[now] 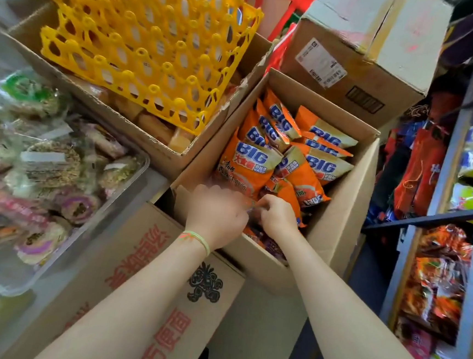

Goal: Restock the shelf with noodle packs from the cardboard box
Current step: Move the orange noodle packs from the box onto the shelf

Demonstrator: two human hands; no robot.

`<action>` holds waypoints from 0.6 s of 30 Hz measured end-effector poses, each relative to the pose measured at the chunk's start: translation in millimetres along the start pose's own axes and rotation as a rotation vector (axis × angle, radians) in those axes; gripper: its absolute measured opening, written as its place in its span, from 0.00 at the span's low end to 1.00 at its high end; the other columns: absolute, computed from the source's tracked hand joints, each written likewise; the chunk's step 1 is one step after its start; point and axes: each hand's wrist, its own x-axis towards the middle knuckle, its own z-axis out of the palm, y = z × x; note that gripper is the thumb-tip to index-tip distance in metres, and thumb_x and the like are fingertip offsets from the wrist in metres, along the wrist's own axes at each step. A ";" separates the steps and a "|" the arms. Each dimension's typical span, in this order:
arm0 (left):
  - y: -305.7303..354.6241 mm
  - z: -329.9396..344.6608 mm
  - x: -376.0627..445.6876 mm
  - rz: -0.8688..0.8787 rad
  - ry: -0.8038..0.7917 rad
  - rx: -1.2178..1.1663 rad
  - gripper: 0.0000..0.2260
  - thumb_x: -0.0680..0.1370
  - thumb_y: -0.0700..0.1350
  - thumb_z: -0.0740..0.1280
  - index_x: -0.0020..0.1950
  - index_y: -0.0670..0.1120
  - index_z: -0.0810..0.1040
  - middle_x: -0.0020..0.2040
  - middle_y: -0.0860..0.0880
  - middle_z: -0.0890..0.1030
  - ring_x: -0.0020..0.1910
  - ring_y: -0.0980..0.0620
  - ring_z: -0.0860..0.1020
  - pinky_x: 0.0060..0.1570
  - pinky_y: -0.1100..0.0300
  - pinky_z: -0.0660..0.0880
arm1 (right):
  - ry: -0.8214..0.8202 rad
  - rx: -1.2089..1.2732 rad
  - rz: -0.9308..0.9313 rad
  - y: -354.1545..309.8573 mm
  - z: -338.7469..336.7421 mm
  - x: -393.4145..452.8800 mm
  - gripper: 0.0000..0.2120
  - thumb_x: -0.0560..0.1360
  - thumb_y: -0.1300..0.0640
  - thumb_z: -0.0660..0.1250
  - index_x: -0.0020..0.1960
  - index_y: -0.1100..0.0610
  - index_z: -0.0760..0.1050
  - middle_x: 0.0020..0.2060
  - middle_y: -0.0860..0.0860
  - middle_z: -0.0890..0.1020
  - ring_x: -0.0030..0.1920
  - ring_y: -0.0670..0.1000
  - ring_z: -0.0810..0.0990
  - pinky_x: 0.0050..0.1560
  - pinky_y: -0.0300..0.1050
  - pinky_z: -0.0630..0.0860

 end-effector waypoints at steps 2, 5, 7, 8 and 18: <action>0.9 -5.6 1.4 -0.019 -0.033 -0.031 0.19 0.75 0.55 0.57 0.62 0.52 0.77 0.48 0.53 0.82 0.49 0.49 0.78 0.50 0.52 0.68 | 0.009 0.030 -0.065 2.0 -11.4 -1.1 0.04 0.78 0.55 0.68 0.47 0.48 0.80 0.50 0.49 0.79 0.51 0.52 0.77 0.54 0.49 0.77; -0.1 -16.8 2.3 -0.054 -0.030 -0.132 0.20 0.75 0.55 0.64 0.66 0.52 0.72 0.53 0.55 0.81 0.52 0.51 0.79 0.50 0.54 0.71 | -0.019 0.092 -0.196 5.2 -37.2 -16.7 0.02 0.76 0.54 0.72 0.44 0.49 0.81 0.54 0.49 0.73 0.56 0.47 0.73 0.58 0.43 0.71; -6.0 -25.2 2.1 -0.086 -0.021 -0.318 0.11 0.76 0.52 0.68 0.57 0.53 0.76 0.50 0.57 0.82 0.49 0.54 0.81 0.45 0.57 0.76 | -0.102 0.207 -0.234 5.9 -58.2 -35.1 0.04 0.76 0.54 0.71 0.43 0.51 0.79 0.57 0.46 0.76 0.59 0.45 0.74 0.57 0.41 0.72; -9.7 -31.6 2.1 -0.117 -0.032 -0.469 0.06 0.76 0.50 0.71 0.52 0.53 0.78 0.47 0.58 0.82 0.47 0.56 0.81 0.44 0.56 0.79 | -0.143 0.289 -0.234 5.3 -69.1 -43.9 0.04 0.77 0.54 0.70 0.44 0.52 0.77 0.56 0.46 0.78 0.59 0.46 0.76 0.55 0.42 0.75; -20.9 -65.1 21.9 -0.206 -0.250 -1.409 0.34 0.66 0.56 0.78 0.69 0.54 0.70 0.61 0.50 0.82 0.59 0.53 0.81 0.55 0.55 0.80 | 0.118 0.982 -0.030 -19.2 -125.8 -63.8 0.10 0.81 0.51 0.64 0.56 0.57 0.73 0.46 0.51 0.86 0.48 0.51 0.86 0.44 0.48 0.84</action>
